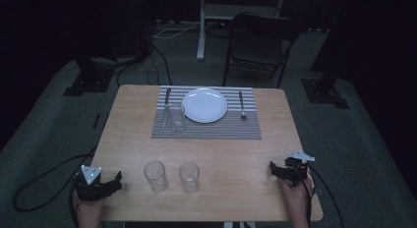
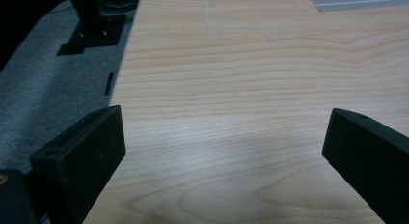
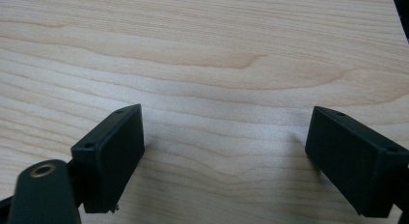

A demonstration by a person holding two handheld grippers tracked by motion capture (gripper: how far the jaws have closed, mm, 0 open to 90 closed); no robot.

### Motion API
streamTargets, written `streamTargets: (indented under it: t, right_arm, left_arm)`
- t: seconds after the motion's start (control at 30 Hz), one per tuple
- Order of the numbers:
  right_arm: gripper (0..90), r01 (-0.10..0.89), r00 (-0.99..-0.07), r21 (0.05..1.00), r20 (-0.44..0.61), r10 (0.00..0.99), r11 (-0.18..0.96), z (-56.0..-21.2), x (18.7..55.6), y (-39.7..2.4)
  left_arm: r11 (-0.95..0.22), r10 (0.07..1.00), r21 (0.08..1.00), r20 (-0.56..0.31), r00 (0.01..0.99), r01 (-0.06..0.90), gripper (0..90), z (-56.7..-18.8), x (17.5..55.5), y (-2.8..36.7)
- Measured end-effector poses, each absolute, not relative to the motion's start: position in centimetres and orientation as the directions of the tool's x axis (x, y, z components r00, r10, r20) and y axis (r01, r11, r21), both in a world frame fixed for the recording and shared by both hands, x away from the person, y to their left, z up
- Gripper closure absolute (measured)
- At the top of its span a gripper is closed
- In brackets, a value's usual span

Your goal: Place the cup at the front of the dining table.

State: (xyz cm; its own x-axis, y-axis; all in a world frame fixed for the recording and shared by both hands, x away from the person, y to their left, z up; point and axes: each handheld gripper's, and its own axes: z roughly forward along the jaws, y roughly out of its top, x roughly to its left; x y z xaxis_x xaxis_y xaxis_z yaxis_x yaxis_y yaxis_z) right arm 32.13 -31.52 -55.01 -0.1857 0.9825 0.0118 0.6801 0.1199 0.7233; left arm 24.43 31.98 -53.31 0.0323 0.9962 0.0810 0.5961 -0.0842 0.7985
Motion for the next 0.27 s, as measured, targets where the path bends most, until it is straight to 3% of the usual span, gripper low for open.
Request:
streamTargets:
  t: [0.27]
  right_arm:
    - [13.4,0.680,-0.186,0.723,0.012,0.983,0.120,-55.01,32.13,-31.52]
  left_arm:
    - [-0.066,0.997,0.803,0.071,0.015,0.593,1.9,-53.36,24.32,32.22]
